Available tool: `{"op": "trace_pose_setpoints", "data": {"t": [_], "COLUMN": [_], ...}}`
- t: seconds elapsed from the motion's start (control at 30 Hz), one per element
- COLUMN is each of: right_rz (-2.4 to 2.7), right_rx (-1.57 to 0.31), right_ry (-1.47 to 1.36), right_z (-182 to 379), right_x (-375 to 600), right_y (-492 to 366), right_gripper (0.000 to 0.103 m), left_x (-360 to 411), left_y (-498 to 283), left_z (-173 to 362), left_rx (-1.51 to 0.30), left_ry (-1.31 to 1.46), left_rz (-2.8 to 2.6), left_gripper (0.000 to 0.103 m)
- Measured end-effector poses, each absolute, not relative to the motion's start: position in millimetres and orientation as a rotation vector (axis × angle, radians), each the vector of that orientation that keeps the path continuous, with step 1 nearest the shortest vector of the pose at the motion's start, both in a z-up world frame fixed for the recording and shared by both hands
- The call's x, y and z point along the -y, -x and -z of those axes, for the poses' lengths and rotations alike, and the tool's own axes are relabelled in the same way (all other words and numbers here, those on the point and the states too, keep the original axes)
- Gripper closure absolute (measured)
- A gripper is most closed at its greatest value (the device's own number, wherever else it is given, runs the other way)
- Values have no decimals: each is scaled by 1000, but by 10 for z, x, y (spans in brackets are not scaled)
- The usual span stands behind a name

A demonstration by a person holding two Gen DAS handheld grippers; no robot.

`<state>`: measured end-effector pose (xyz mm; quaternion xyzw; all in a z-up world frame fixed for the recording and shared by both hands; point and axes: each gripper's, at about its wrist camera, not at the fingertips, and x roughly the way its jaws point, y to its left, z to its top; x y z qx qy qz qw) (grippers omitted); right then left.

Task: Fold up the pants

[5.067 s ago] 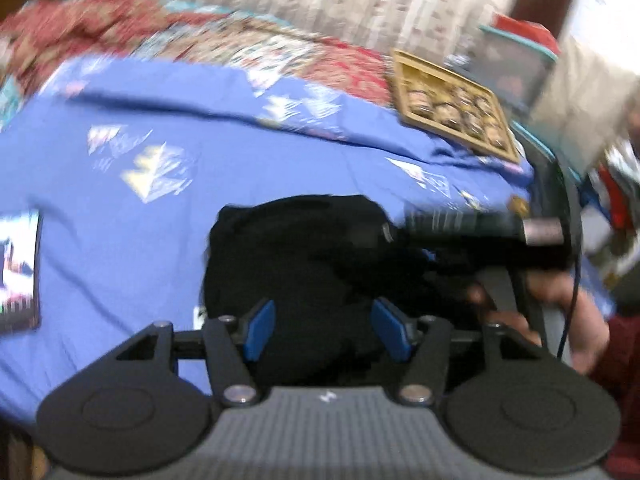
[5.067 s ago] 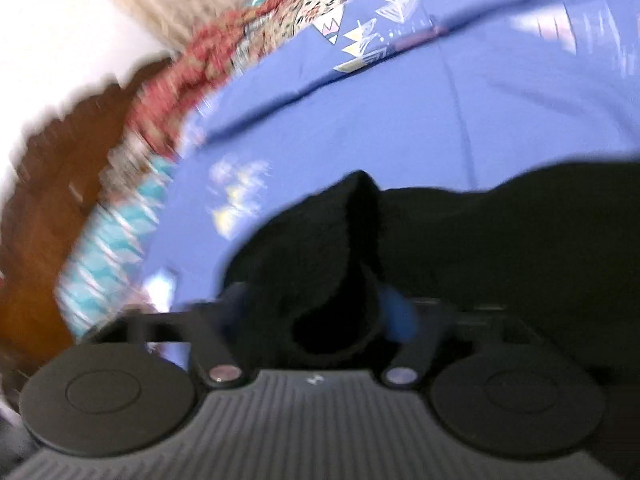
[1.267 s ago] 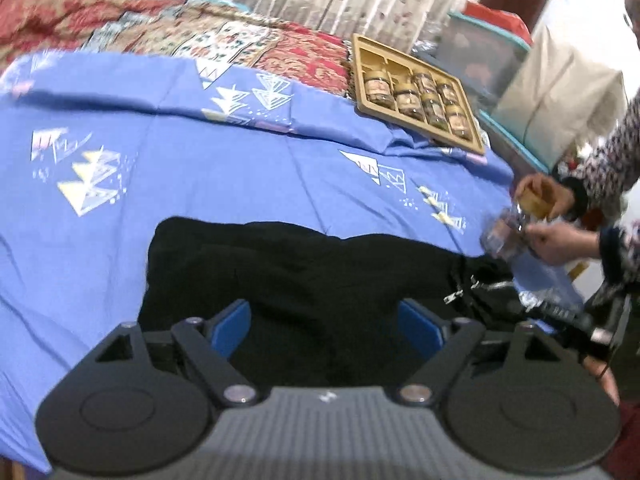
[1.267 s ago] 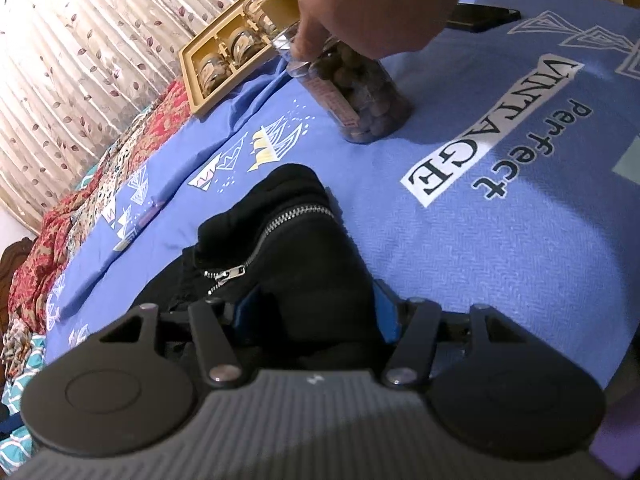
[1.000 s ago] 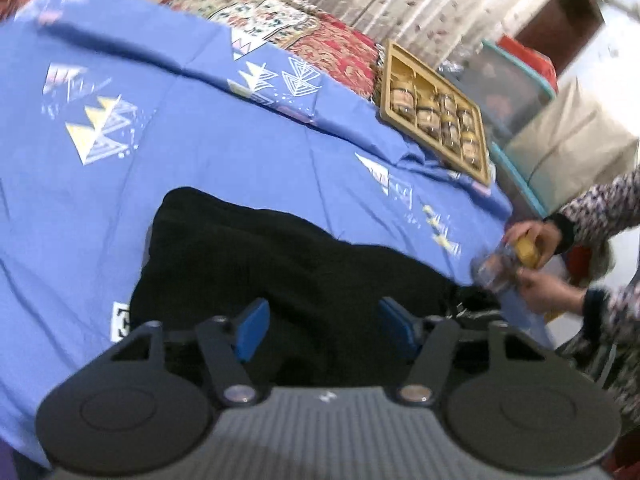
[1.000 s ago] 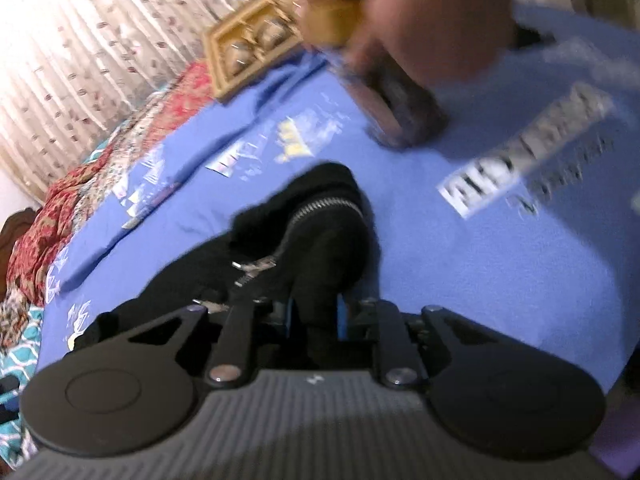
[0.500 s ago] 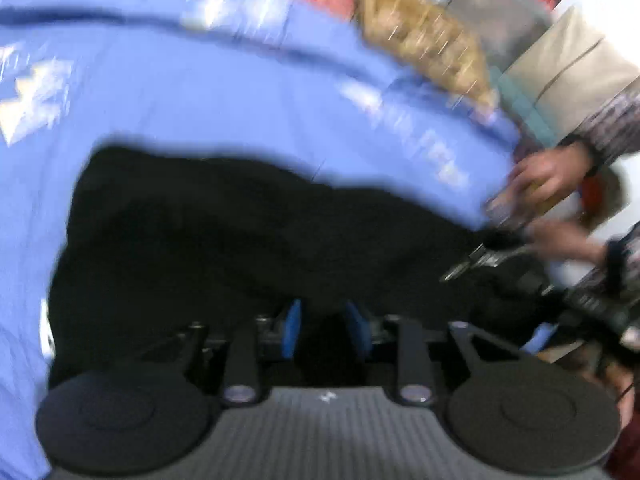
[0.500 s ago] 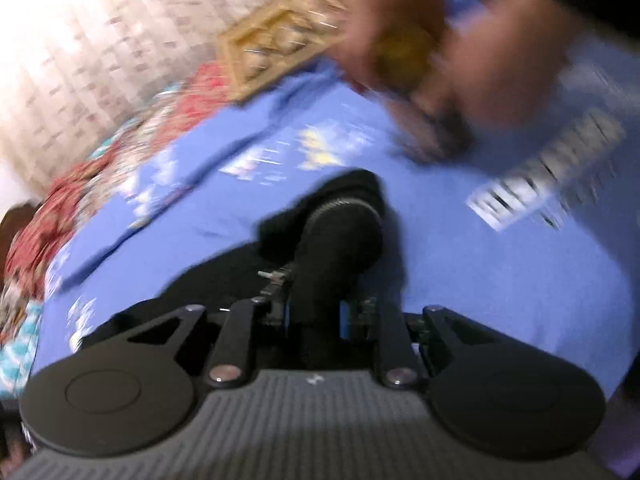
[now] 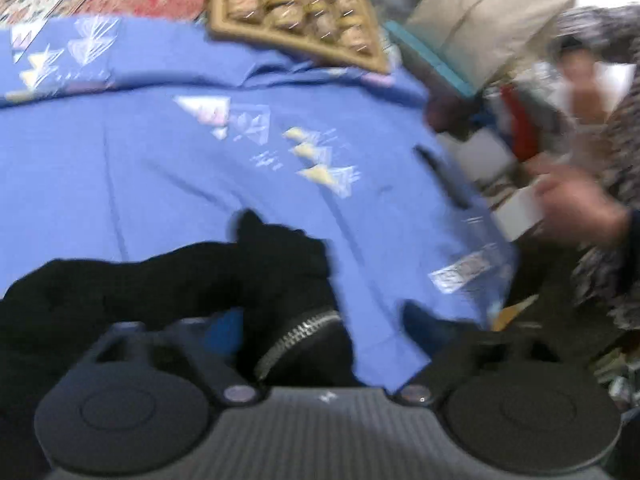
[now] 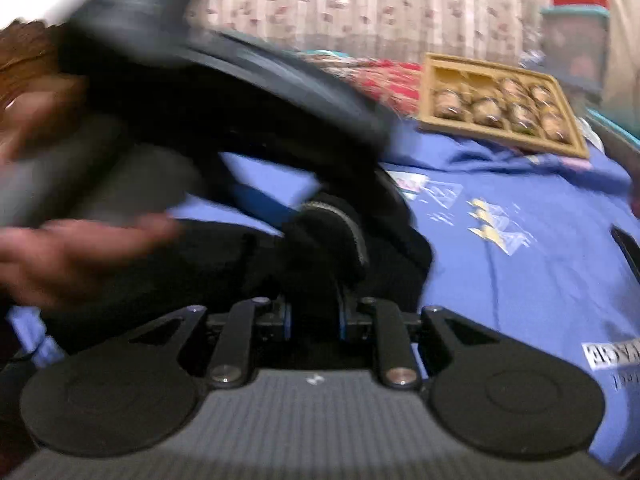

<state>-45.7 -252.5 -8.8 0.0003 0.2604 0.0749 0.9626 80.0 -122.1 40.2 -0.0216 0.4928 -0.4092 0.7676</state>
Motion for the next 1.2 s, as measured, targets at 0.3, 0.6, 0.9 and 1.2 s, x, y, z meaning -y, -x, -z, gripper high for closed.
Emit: {"op": "trace_pose_setpoints", "data": {"t": [0.3,0.6,0.9,1.2], "right_rz": [-168,-443,-754,-445], "right_rx": [-553,-477,-699,-507], "right_ry": [-72,56,115,-261], "right_z": [241,-282,183,-611], "right_x": [2718,1962,1002,2518], "right_y": [342,152,-454,-431], "right_gripper": [44,90,63,58], "left_x": [524,-554,-1637,-1900], "left_y": [-943,-998,-987,-732], "left_z": [-363,-580,251,49], "left_rx": [-1071,-927,-1053,-926], "left_ry": [242,494,574,664], "left_rz": [883,847,467,496], "left_gripper": [75,74,60,27]}}
